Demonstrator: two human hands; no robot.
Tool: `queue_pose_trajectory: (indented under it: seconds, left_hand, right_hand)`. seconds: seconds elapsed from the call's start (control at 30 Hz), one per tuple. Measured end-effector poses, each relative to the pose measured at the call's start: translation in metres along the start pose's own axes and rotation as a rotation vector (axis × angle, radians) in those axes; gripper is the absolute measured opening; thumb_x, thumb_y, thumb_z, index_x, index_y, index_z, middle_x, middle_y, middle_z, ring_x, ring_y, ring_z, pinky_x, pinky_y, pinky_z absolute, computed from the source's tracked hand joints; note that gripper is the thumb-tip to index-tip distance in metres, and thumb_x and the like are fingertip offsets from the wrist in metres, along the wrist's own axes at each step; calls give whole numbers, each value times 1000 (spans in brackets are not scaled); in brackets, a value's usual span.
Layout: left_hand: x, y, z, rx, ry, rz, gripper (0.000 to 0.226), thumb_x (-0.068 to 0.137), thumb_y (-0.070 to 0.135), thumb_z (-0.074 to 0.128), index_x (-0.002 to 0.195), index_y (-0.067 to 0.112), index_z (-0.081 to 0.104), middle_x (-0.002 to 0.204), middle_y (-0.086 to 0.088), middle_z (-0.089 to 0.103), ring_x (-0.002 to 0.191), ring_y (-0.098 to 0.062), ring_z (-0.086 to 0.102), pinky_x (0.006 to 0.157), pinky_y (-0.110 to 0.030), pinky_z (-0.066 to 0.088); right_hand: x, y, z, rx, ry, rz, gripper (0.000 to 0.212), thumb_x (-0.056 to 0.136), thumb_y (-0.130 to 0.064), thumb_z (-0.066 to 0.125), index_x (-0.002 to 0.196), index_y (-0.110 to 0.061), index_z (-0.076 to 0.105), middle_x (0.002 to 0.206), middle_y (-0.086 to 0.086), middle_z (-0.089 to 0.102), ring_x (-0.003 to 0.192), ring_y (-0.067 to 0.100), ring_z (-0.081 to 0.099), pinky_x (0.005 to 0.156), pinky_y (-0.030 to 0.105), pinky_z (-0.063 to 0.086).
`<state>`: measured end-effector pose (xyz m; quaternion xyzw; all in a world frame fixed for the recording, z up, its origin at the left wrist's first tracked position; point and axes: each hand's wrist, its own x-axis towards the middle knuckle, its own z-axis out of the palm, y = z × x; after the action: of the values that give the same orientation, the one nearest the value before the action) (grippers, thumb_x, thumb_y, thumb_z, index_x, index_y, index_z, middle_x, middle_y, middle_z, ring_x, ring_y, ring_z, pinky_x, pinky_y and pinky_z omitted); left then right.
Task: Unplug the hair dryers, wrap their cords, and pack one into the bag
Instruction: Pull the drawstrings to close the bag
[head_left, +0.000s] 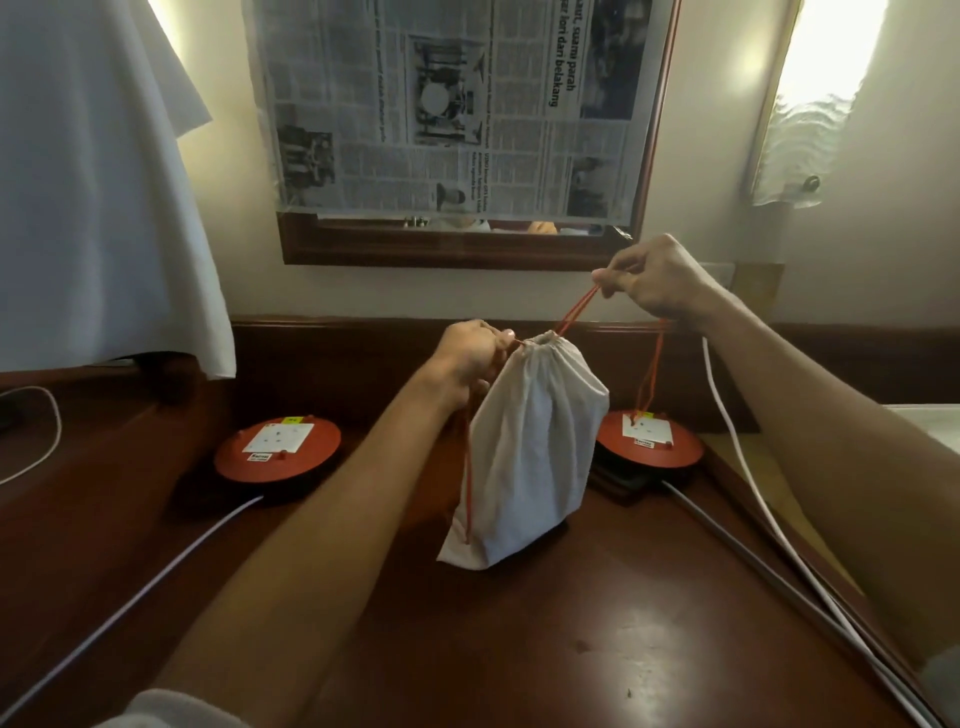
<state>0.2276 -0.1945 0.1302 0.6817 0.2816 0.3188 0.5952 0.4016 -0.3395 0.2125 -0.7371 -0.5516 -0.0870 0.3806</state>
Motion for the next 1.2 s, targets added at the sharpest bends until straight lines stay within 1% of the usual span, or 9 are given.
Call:
queue_pose_trajectory:
  seconds: [0.07,0.17,0.27,0.47,0.7,0.83,0.93,1.1,1.2]
  left_hand:
    - [8,12,-21,330,61,175,18,99,23,62,83,15,59,75,0,59,57,-12,50,49,-24,41]
    - [7,22,-50,998,39,483,7,98,21,61,94,16,59,93,-1,72,85,-18,66,74,-39,52]
    - [0,26,-70,1250,26,646,11,97,11,56,93,20,52,96,4,75,89,-20,68,66,-36,44]
    - [-2,20,-107,1236,53,676,26,87,-4,56,77,19,46,82,10,72,85,-12,70,57,-29,41]
    - [-10,10,-129,1218,61,756,24,93,4,57,80,20,46,81,3,73,83,-17,72,54,-26,42]
    - [-12,7,-133,1239,55,762,21,94,1,56,85,19,50,90,1,76,82,-17,72,52,-22,36]
    - [-9,10,-133,1256,44,693,26,89,-5,54,82,19,48,92,4,76,85,-17,71,54,-27,43]
    - [-5,15,-134,1220,68,571,22,87,-4,57,80,16,50,83,-3,72,91,-24,71,69,-50,56]
    - [-7,16,-128,1143,60,534,19,92,3,60,83,16,51,87,-5,72,92,-22,70,74,-50,56]
  right_hand:
    - [-5,7,1,-20,-27,-4,27,94,-30,69,87,-6,79,92,10,73,85,18,64,70,21,48]
    - [-9,16,6,-48,-73,0,23,93,-32,71,84,-12,79,86,13,74,84,29,68,75,42,56]
    - [-13,18,18,-83,-119,-6,21,94,-32,70,86,-15,78,80,1,73,77,14,68,69,32,52]
    - [-13,14,42,-93,-117,-1,26,95,-33,68,79,-13,75,69,-2,67,64,11,60,57,23,42]
    - [-17,21,53,-64,-134,22,25,96,-36,65,88,-15,76,82,8,73,76,23,68,68,35,56]
    - [-18,23,50,-56,-121,36,22,98,-33,64,88,-16,75,77,4,70,71,17,64,62,27,47]
    - [-18,25,52,-91,-55,47,21,98,-33,63,88,-17,74,79,3,68,74,20,65,66,28,48]
    - [-24,28,63,-115,29,67,22,97,-37,63,91,-19,75,89,5,70,83,24,66,79,44,58]
    - [-28,27,54,-98,-2,81,24,97,-36,64,91,-15,75,85,5,70,81,24,67,76,42,59]
